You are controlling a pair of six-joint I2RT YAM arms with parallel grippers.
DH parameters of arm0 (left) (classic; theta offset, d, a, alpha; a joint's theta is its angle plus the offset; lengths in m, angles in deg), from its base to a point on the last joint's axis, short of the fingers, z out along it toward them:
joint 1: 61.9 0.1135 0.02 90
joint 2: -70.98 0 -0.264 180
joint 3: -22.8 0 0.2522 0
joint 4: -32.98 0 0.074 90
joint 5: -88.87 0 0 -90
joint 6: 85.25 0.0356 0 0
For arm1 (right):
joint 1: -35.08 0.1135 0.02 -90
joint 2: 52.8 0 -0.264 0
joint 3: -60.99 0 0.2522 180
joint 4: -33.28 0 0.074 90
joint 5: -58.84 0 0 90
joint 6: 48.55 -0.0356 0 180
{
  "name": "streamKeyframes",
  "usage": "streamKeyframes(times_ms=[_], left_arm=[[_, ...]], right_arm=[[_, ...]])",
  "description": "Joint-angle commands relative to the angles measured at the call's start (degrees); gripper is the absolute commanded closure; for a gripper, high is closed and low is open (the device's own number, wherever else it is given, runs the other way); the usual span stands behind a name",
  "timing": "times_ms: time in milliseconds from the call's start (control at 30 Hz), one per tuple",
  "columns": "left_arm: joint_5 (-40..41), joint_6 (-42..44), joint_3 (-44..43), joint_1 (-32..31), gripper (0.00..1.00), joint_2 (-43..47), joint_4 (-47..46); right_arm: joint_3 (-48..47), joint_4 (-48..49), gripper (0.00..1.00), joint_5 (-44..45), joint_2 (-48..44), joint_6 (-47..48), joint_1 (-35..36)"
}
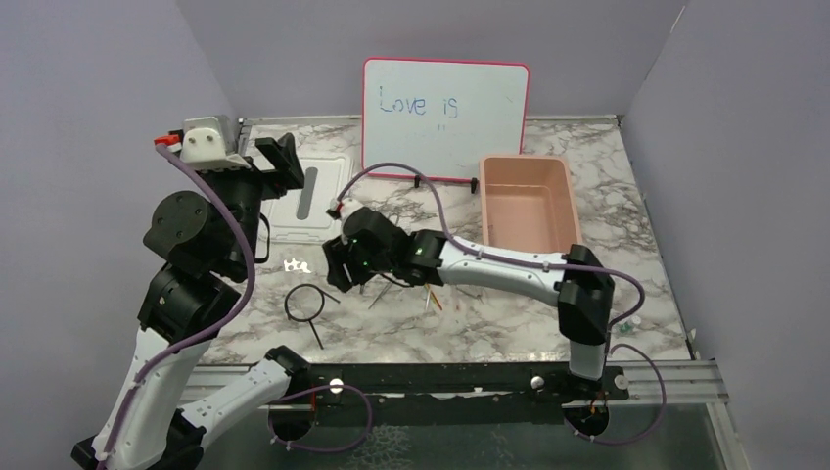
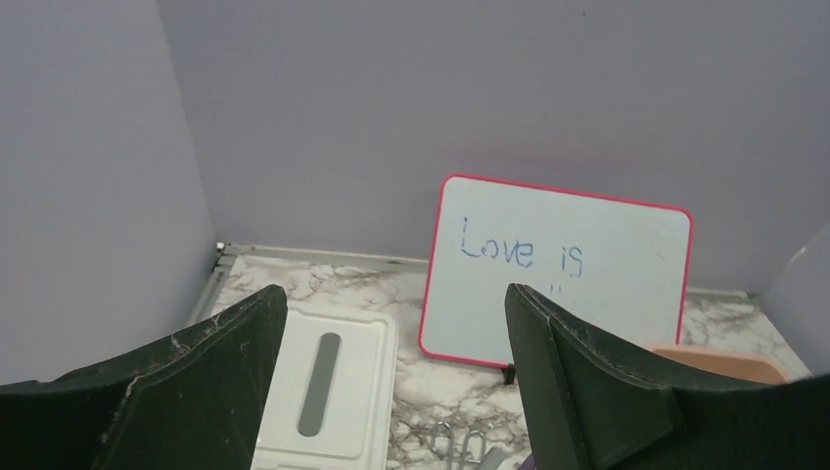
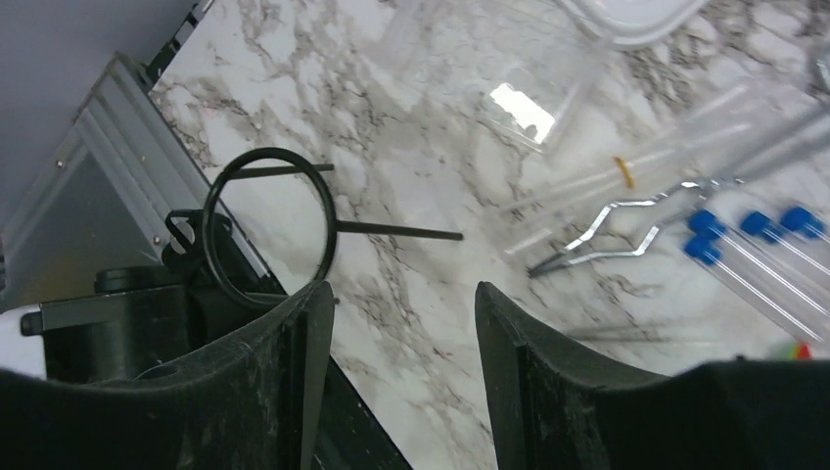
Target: Organize the chemistry lab equipment
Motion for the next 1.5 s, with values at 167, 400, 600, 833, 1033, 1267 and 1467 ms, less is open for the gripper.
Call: streamKeyframes(times_ms=[167,400,600,833,1033,1267,1467], left_arm=[[9.75,4.06,-6.12,-0.17,0.15,-2.3,1.17],[8.55,4.53,-3.75,-0.12,0.15,-2.08,1.24],[7.94,4.79,-2.5,-0.17,0.15,-2.33,1.26],[7.71,4.79,-2.32,-0.17,0.15,-1.92,1.35],[7.61,4.61,-3.2,-0.14,0.15,-1.99,1.37],[7.31,3.97,-4.62,-0.17,0.15,-1.68,1.36],[4.83,2.75,-5.01,-0.16,0.15,-1.12,1.27]], right_arm=[[-19.32,-3.55,0.48,5.95,16.32,2.64,6.35],[-23.13,-7.93,0.58,10.75,20.7,5.7,7.77],[-26.03,-9.76,0.63,7.81,23.56,9.96,8.9],[-28.71,-11.96,0.86,8.94,25.27,10.77,9.74],[-26.25,-8.8,0.99,9.3,21.66,10.9,9.84],[-18.48,-2.83,0.99,11.21,12.35,11.42,9.74],[-12.0,0.72,0.99,12.92,2.34,12.08,8.96]])
